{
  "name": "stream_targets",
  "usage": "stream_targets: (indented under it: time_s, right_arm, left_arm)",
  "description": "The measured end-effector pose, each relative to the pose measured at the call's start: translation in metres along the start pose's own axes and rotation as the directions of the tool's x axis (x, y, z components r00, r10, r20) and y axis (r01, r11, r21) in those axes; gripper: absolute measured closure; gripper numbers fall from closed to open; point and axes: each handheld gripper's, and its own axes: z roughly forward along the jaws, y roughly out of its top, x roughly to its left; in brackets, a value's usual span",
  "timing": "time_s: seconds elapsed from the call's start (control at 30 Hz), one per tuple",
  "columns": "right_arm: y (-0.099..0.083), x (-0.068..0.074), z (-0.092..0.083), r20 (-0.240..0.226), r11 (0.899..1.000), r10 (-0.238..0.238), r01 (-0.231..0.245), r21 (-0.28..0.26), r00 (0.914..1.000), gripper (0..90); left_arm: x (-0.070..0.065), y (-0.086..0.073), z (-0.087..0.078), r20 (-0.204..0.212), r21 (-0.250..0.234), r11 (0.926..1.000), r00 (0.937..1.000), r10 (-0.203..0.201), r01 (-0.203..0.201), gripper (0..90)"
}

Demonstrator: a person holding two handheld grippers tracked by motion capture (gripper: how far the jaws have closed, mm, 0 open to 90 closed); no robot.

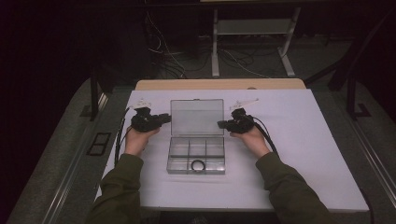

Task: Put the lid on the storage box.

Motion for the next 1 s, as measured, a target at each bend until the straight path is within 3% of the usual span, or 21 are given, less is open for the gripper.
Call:
stream_targets:
  time_s: [0.23,0.4,0.47,0.53,0.73,0.83,1.0]
  right_arm:
    - [0.003,-0.001,-0.001,-0.002,1.000,-0.003,0.003,-0.021,1.0000,89.3]
    - [0.003,-0.002,0.000,0.001,1.000,-0.005,0.005,-0.016,1.0000,89.3]
    - [0.004,-0.002,0.001,-0.003,1.000,0.000,0.000,-0.012,1.0000,89.3]
    - [0.006,-0.002,0.002,0.000,1.000,-0.004,0.004,-0.012,1.0000,89.3]
    - [0.005,-0.005,0.005,0.005,1.000,0.002,-0.002,-0.008,1.0000,89.3]
    - [0.006,-0.006,0.003,0.009,1.000,0.001,-0.001,-0.014,1.0000,89.3]
    - [0.005,-0.006,0.004,0.009,1.000,0.007,-0.006,-0.013,0.9999,89.3]
  left_arm:
    - [0.002,-0.001,-0.002,0.029,-0.013,0.9999,0.9996,-0.007,0.007,68.9]
    - [0.000,0.000,0.004,0.035,-0.009,1.0000,0.9994,0.000,0.000,76.1]
    - [-0.001,0.000,0.006,0.063,-0.012,0.9999,0.9980,0.002,-0.001,76.6]
    - [-0.004,0.001,0.006,0.049,-0.006,0.9999,0.9987,0.015,-0.014,76.2]
    - [0.001,0.001,0.001,0.041,-0.031,0.9995,0.9992,0.005,-0.004,77.1]
    - [0.004,-0.001,0.000,0.018,-0.034,0.9994,0.9998,-0.003,0.003,81.9]
    - [0.008,-0.002,-0.002,0.039,-0.072,0.9969,0.9988,-0.031,0.033,81.9]
